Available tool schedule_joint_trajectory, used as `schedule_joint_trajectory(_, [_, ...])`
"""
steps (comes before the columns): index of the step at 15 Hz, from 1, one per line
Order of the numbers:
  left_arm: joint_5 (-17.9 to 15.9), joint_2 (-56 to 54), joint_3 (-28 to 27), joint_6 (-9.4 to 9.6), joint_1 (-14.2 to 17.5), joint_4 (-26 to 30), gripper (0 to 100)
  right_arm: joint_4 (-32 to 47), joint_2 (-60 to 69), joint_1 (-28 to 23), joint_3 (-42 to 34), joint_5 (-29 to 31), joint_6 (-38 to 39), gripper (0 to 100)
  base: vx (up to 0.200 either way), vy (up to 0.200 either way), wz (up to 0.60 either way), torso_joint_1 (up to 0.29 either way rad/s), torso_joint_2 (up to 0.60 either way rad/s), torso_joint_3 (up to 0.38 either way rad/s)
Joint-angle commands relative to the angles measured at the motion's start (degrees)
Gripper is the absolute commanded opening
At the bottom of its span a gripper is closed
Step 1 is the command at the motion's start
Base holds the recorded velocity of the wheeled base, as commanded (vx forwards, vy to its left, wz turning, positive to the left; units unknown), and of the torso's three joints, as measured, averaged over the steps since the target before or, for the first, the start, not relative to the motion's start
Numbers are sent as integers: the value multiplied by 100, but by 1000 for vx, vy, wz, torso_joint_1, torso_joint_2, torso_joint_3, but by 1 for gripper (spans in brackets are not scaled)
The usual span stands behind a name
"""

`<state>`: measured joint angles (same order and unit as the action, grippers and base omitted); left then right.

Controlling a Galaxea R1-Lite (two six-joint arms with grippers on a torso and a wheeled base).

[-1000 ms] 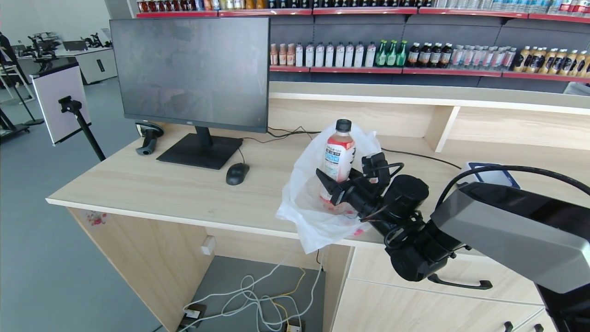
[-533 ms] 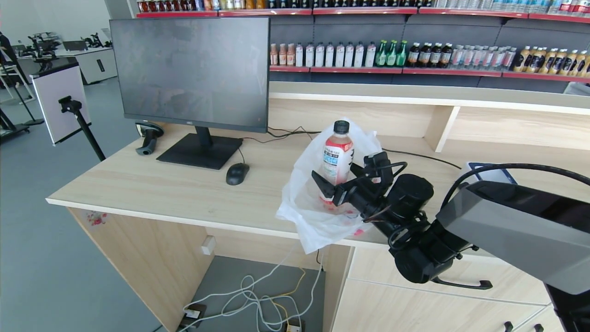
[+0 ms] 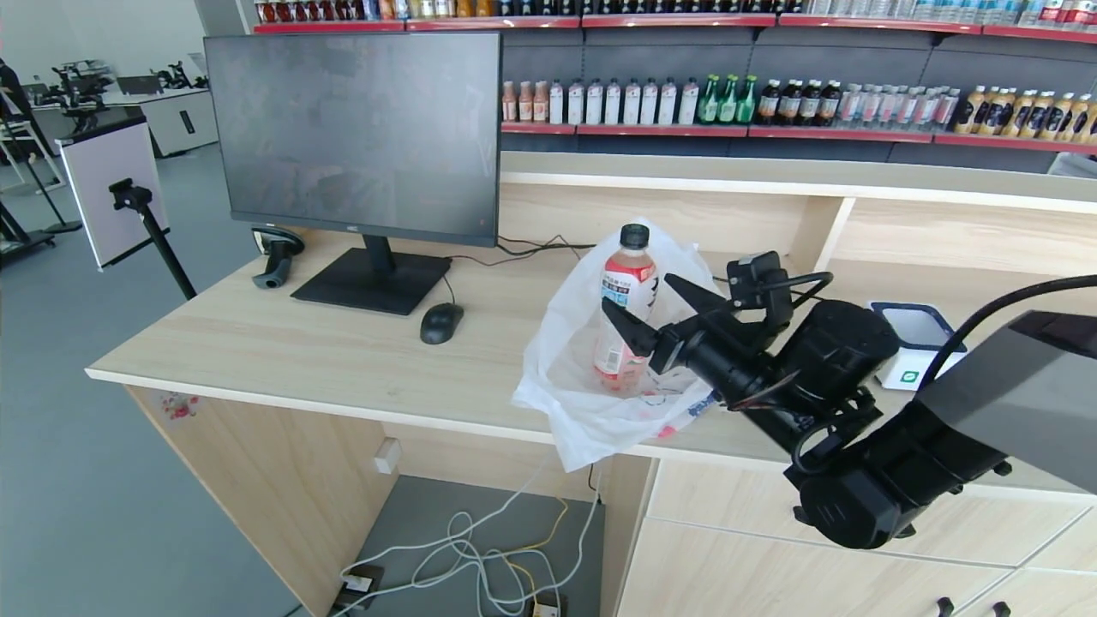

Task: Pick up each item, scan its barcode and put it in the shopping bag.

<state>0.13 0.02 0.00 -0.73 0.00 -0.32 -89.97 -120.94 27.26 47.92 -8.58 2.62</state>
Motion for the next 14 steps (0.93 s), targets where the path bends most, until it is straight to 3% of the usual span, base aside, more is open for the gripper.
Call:
schedule_joint_trajectory(1, [4, -2, 0, 3, 9, -3, 100, -3, 686, 25, -336, -3, -34, 100, 0, 0, 0, 0, 0, 0])
schedule_joint_trajectory(4, [4, 6, 0, 3, 0, -3, 100, -3, 1266, -186, -538, -3, -60, 100, 0, 0, 0, 0, 0, 0])
schedule_joint_trajectory(13, [4, -2, 0, 3, 9, 5, 100, -3, 1460, -291, -670, 6, -51, 100, 0, 0, -600, 3, 2, 3])
schedule_joint_trajectory(14, [4, 6, 0, -15, 9, -3, 100, -3, 1451, -274, -679, -3, -51, 100, 0, 0, 0, 0, 0, 0])
